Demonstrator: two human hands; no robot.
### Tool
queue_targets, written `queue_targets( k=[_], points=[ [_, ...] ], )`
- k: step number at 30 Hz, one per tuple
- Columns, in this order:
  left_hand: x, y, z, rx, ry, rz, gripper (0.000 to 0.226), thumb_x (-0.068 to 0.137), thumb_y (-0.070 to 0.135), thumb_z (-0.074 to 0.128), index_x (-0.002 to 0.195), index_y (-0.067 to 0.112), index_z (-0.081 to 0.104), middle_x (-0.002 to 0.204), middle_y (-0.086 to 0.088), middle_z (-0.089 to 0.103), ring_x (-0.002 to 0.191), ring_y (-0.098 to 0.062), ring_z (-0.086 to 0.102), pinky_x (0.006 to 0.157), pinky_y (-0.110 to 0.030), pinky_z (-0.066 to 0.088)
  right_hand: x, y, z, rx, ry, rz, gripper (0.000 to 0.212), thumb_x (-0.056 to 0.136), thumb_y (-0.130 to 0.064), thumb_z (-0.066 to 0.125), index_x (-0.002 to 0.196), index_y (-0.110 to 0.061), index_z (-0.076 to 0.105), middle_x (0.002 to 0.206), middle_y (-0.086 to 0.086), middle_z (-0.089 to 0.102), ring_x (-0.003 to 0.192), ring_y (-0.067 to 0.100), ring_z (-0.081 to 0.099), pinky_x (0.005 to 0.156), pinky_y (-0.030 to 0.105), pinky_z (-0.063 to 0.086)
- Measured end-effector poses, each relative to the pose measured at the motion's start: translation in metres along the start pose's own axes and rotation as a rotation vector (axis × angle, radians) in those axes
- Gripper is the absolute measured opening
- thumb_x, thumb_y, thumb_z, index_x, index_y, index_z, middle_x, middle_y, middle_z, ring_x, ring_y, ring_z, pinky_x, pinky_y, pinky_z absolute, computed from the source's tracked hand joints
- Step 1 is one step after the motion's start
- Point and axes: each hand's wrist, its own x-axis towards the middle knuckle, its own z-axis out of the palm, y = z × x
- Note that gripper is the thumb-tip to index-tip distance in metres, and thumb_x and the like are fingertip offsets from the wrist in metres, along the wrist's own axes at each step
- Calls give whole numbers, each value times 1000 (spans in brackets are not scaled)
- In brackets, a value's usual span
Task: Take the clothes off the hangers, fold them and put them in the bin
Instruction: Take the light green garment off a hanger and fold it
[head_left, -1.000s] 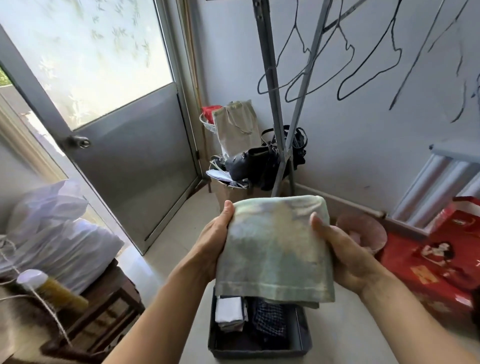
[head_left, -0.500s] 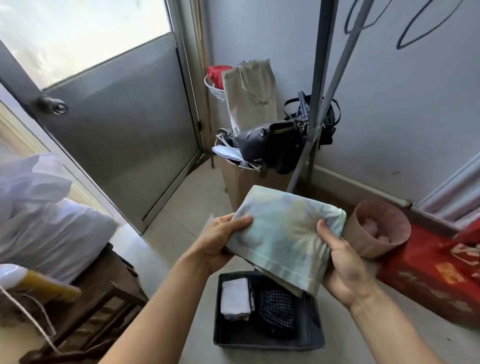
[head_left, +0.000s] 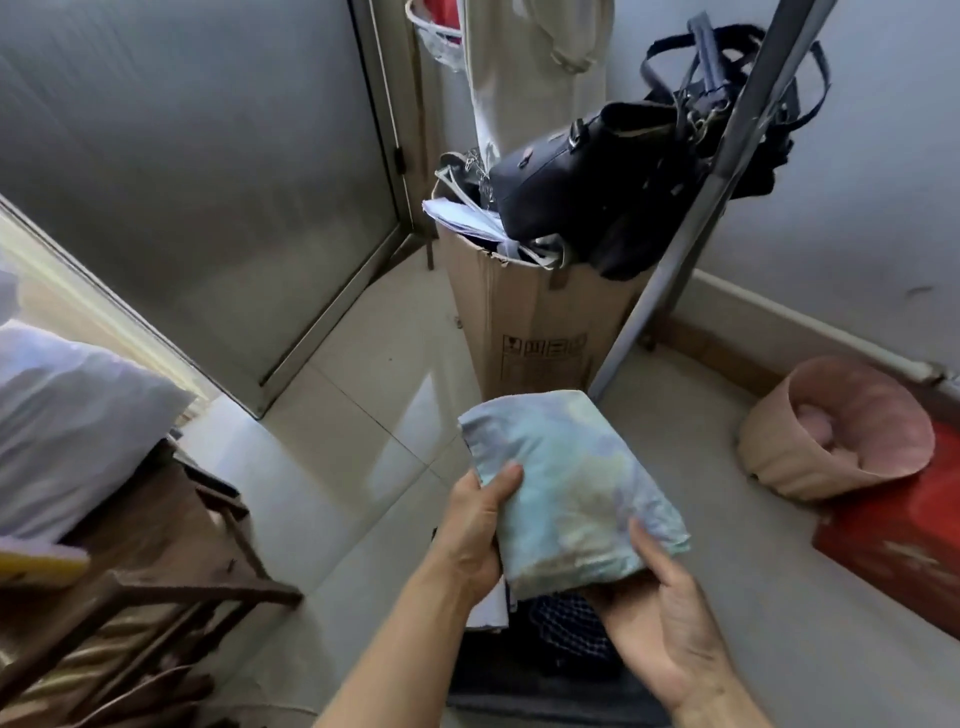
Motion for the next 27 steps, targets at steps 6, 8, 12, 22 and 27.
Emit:
queue_targets(
  k=[6, 8, 12, 22, 27],
  points=[
    [77, -60, -44, 291, -27, -127, 17, 97, 20, 57, 105, 8, 66, 95, -12, 76, 83, -26, 73, 71, -38, 60, 65, 21, -92, -148, 117, 120, 63, 57, -40, 85, 106, -1, 74, 111, 23, 69, 89, 33, 72, 77, 48, 59],
    [97, -85, -55, 330, -18, -200, 20, 98, 24, 56, 104, 9, 68, 95, -12, 76, 83, -26, 73, 70, -36, 59, 83, 29, -122, -300, 205, 184, 54, 71, -33, 72, 111, 3, 69, 111, 26, 69, 92, 34, 71, 81, 49, 57],
    [139, -167, -74, 466, 107, -267, 23, 95, 28, 59, 113, 14, 61, 101, -7, 72, 88, -22, 69, 72, -34, 58, 118, 57, -197, -513, 332, 149, 25, 87, -8, 61, 109, 2, 67, 101, 18, 74, 81, 24, 73, 73, 32, 60],
    [208, -346, -137, 676, 177, -294, 42, 92, -7, 39, 74, 22, 63, 80, 1, 57, 68, -15, 46, 59, -24, 37, 181, 119, -361, -724, 515, 285, 20, 92, 2, 57, 108, -4, 66, 94, 13, 75, 82, 26, 71, 66, 31, 57],
    [243, -376, -147, 663, 163, -252, 28, 91, 2, 55, 104, 25, 66, 109, 1, 64, 90, -11, 60, 77, -24, 51, 226, 128, -389, -889, 523, 238, 18, 90, 8, 54, 104, 1, 64, 95, 14, 71, 77, 24, 65, 71, 33, 55]
  ],
)
